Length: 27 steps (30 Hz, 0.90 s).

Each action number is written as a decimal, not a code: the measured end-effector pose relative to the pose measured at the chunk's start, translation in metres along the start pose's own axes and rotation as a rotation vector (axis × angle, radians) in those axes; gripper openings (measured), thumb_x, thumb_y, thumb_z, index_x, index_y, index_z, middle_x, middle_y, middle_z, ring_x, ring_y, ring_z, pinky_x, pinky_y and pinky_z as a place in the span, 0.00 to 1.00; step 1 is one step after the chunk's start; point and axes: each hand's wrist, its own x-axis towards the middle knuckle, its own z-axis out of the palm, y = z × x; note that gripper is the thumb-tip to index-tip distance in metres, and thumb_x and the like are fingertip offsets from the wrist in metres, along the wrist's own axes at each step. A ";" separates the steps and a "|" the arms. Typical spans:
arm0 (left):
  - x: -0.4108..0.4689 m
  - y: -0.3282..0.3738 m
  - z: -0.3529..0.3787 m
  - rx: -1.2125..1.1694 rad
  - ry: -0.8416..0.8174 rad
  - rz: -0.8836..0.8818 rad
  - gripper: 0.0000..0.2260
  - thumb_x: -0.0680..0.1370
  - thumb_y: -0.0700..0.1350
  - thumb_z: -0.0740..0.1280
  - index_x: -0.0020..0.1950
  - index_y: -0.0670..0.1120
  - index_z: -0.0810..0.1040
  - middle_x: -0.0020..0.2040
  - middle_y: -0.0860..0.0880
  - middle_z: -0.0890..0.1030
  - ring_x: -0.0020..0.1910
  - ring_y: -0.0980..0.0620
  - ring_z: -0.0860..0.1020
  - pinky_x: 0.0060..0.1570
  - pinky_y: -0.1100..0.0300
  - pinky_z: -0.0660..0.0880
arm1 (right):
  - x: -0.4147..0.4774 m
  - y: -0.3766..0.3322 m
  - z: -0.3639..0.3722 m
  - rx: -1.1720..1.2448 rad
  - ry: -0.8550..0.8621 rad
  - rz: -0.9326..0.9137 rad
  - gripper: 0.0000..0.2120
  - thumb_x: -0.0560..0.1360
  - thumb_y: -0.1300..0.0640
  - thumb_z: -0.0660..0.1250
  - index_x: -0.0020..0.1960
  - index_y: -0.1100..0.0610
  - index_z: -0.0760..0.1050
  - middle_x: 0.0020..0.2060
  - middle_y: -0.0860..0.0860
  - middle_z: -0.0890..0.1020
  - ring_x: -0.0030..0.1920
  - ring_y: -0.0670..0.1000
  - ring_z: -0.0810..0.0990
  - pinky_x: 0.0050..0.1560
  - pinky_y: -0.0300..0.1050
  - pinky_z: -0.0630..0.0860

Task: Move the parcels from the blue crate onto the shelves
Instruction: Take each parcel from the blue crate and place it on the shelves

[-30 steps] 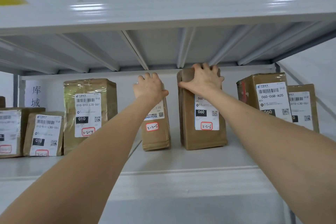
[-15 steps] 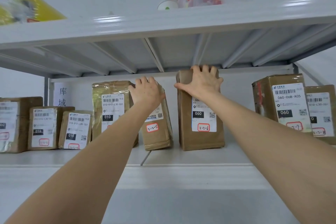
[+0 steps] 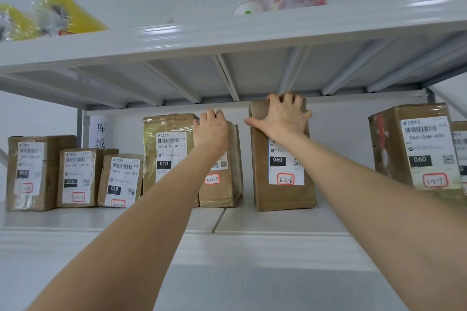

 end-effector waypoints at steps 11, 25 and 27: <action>0.001 -0.004 0.005 -0.142 0.005 0.081 0.20 0.80 0.42 0.60 0.71 0.41 0.63 0.67 0.41 0.67 0.68 0.43 0.65 0.68 0.51 0.61 | 0.007 -0.008 0.023 0.212 0.026 -0.051 0.24 0.74 0.47 0.69 0.67 0.49 0.68 0.66 0.55 0.66 0.68 0.56 0.63 0.61 0.56 0.66; 0.001 -0.001 0.003 -0.154 -0.012 0.062 0.23 0.78 0.36 0.59 0.73 0.43 0.63 0.70 0.42 0.66 0.70 0.42 0.62 0.70 0.46 0.61 | -0.005 0.000 0.024 0.220 -0.042 -0.224 0.31 0.73 0.55 0.71 0.73 0.51 0.63 0.69 0.54 0.62 0.69 0.56 0.64 0.65 0.54 0.67; 0.002 -0.002 0.002 -0.190 -0.016 0.061 0.23 0.77 0.35 0.59 0.72 0.42 0.63 0.69 0.42 0.66 0.70 0.42 0.62 0.70 0.46 0.60 | -0.005 0.001 0.024 0.210 -0.041 -0.245 0.31 0.73 0.56 0.72 0.72 0.51 0.63 0.70 0.53 0.62 0.69 0.55 0.64 0.65 0.53 0.67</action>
